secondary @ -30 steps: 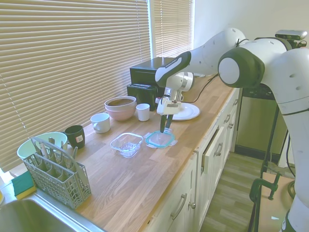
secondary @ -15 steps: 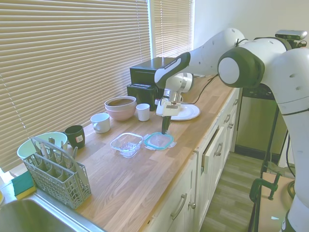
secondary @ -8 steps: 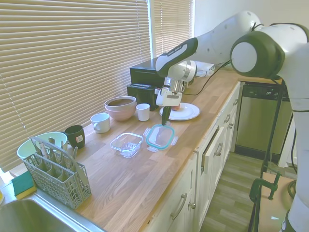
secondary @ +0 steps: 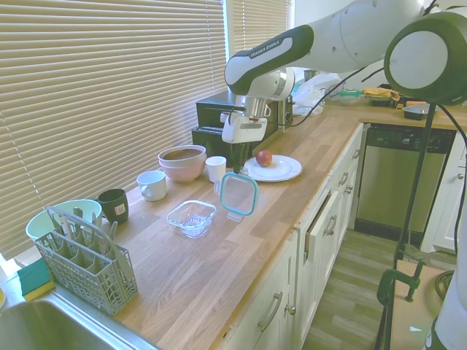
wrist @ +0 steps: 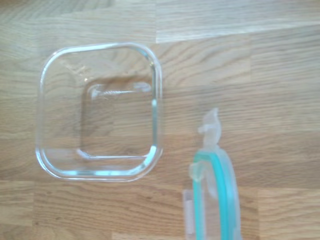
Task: Cover the lid of the food container
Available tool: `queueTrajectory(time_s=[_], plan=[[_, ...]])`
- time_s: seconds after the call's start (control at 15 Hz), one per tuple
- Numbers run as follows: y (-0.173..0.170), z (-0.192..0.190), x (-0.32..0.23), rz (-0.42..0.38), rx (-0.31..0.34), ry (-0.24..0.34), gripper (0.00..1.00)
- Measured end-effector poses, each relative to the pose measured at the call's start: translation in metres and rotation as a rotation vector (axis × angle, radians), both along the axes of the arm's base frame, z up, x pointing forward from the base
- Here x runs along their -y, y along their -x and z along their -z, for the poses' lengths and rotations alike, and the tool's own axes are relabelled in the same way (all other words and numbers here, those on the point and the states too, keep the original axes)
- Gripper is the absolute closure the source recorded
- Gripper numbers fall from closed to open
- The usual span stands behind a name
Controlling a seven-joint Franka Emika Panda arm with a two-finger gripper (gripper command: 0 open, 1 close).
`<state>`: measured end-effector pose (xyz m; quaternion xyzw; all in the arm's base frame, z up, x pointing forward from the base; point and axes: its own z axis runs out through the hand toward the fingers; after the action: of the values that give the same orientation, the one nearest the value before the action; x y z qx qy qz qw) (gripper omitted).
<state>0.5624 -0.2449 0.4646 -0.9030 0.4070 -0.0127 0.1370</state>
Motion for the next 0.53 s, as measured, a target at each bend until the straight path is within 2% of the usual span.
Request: queueTrajectory(time_s=[0.53], plan=[[-0.022, -0.024, -0.025, 0.022, -0.017, 0.028, 1.00]])
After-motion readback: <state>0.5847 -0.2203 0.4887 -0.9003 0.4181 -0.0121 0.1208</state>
